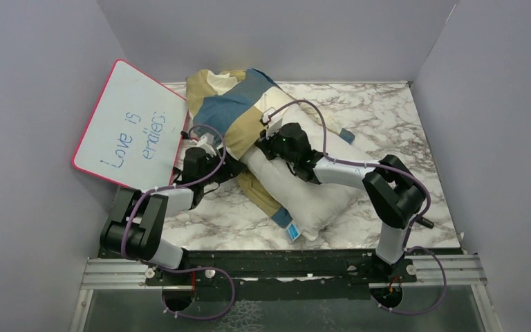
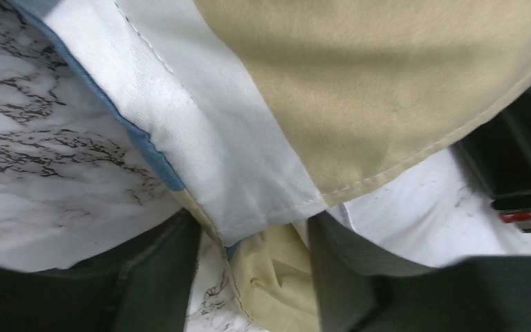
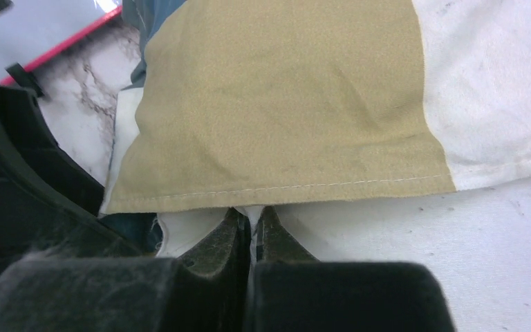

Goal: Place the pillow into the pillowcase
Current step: Stuff the pillow into the pillowcase.

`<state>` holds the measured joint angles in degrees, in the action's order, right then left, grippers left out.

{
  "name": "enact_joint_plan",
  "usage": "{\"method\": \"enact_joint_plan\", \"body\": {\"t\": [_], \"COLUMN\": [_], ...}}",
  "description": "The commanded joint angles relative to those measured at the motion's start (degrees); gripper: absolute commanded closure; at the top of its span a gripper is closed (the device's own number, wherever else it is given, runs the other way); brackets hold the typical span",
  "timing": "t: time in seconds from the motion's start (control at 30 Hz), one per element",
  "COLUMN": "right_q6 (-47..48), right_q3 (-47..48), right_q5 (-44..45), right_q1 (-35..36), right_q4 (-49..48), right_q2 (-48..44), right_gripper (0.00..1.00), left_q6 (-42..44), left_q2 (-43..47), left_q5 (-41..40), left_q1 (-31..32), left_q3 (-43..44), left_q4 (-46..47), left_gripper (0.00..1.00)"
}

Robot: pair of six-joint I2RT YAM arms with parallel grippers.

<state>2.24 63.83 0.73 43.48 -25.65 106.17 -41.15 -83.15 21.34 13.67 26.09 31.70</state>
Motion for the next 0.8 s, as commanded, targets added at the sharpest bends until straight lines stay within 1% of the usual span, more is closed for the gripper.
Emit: {"method": "enact_joint_plan", "body": {"t": [0.0,0.07,0.1,0.13,0.23,0.33,0.43,0.5,0.63,0.77], "right_q6": [-9.1,-11.4,-12.5,-13.9,-17.3,-20.6,-22.9,-23.4,-25.5,-27.6], "right_q3": [-2.5,-3.2,-3.8,-4.4,-5.6,-6.4,-8.4,-9.5,-13.0,-15.7], "right_q5": [-2.7,-2.7,-2.8,-2.5,-2.4,-2.6,-3.0,-2.7,-3.7,-5.8], "right_q1": [-2.5,-2.7,-2.9,-3.1,-3.6,-4.5,-5.2,-5.3,-5.2,-5.2], "right_q4": [-1.1,-2.9,-4.4,-5.8,-10.1,-14.7,-21.8,-25.3,-32.1,-35.0], "right_q2": [0.9,1.1,1.1,1.0,0.8,0.2,-0.6,-0.7,0.3,2.5], "right_gripper": [1.00,1.00,1.00,1.00,1.00,1.00,1.00,1.00,1.00,1.00], "left_q6": [0.2,0.4,0.8,1.0,0.5,-0.1,-0.4,-1.1,-1.9,-1.1], "left_q2": [-2.9,-2.1,-0.9,-0.3,4.5,8.1,10.4,9.9,7.5,8.0], "left_q5": [-1.7,-2.8,-3.5,-4.1,-6.3,-9.3,-15.0,-18.1,-19.3,-20.8], "left_q1": [2.3,3.8,4.7,5.5,8.2,12.5,17.8,20.5,24.0,27.4], "left_q3": [1.5,1.3,1.2,1.0,0.3,-0.3,-2.3,-4.2,-6.3,-5.7], "left_q4": [4.1,4.1,4.0,4.1,3.4,1.8,0.9,1.0,2.6,3.0], "left_gripper": [0.55,0.76,0.91,1.00,1.00,1.00,1.00,1.00,1.00,1.00]}}
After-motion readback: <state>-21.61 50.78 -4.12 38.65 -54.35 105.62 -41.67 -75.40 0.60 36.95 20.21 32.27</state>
